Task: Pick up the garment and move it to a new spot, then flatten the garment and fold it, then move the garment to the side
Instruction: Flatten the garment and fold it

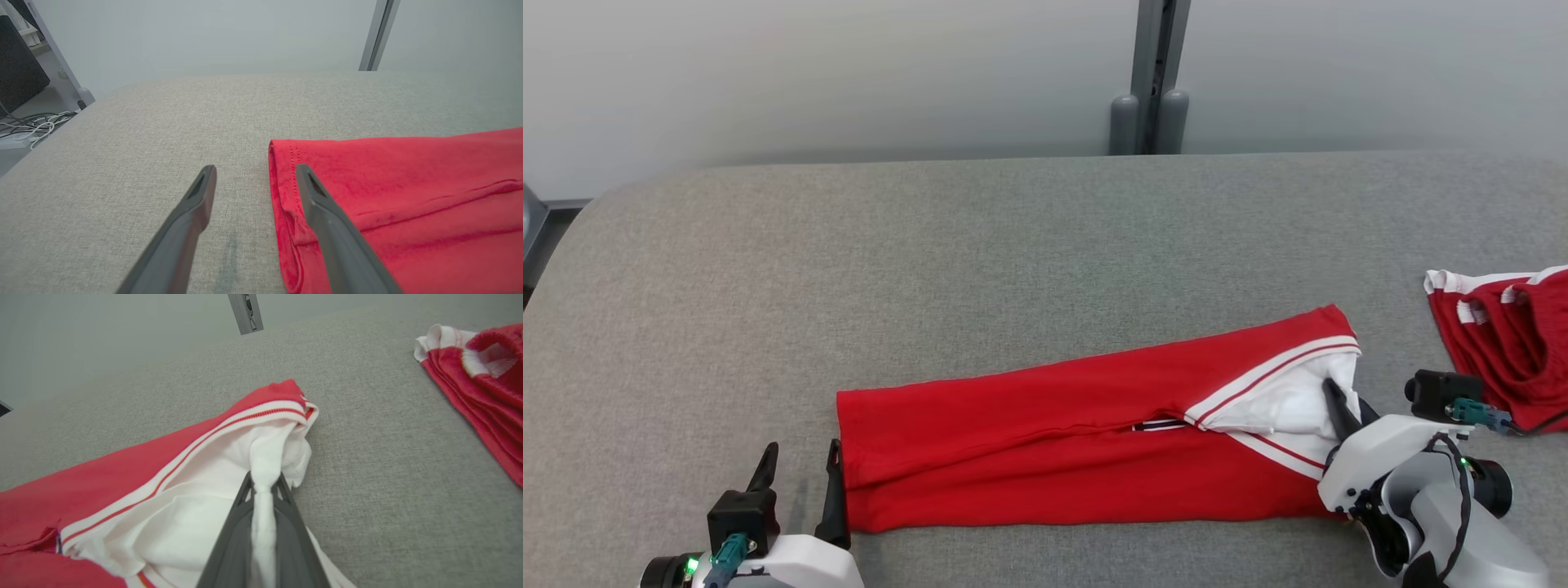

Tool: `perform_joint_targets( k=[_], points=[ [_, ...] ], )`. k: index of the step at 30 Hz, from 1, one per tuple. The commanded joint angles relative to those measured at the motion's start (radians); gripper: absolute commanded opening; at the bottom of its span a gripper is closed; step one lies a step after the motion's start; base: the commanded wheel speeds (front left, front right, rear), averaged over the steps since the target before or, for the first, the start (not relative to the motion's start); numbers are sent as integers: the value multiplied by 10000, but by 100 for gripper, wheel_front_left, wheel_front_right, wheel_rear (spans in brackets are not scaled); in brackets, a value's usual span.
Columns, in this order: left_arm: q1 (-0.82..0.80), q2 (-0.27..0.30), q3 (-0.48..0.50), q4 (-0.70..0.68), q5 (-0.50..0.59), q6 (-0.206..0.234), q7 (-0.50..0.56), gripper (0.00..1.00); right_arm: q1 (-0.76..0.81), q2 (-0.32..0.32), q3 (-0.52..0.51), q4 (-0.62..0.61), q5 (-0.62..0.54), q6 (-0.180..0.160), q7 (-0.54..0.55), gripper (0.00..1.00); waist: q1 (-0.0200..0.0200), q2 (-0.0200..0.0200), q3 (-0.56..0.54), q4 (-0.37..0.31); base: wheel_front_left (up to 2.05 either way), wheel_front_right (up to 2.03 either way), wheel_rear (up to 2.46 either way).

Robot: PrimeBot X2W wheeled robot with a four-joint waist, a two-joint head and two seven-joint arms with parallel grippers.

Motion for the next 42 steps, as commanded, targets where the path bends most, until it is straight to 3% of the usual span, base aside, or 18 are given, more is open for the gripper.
perform_joint_targets(
  k=[1,5,11,20,28,35,42],
  points=[
    [-8,35,9,-38,39,-16,-11,100,-17,-89,-33,-121,26,-48,-90,0,0,0,-110,-100,0,0,0],
    [62,33,-73,-103,-35,-68,-11,100,203,147,227,-817,128,-27,-124,0,0,0,-249,-197,0,0,0],
    [231,32,-324,-29,-161,-63,-11,100,710,375,1457,-2674,601,-27,414,0,0,0,-498,-93,0,0,0],
    [320,36,-930,71,-249,-128,-12,100,1286,441,2810,-4558,1289,-27,1620,0,0,0,-681,905,0,0,0],
    [183,31,-1461,84,-246,-194,-11,100,1208,692,3211,-4730,1561,-27,1826,0,0,0,-597,2231,0,0,0],
    [-50,30,-2328,141,-410,-245,-11,100,628,859,3447,-3993,1744,-27,1521,0,0,0,-430,3716,0,0,0],
    [-312,29,-2953,135,-616,-140,-12,100,80,860,3839,-3360,2339,-27,1015,0,0,0,-256,4497,0,0,0]
  ],
)
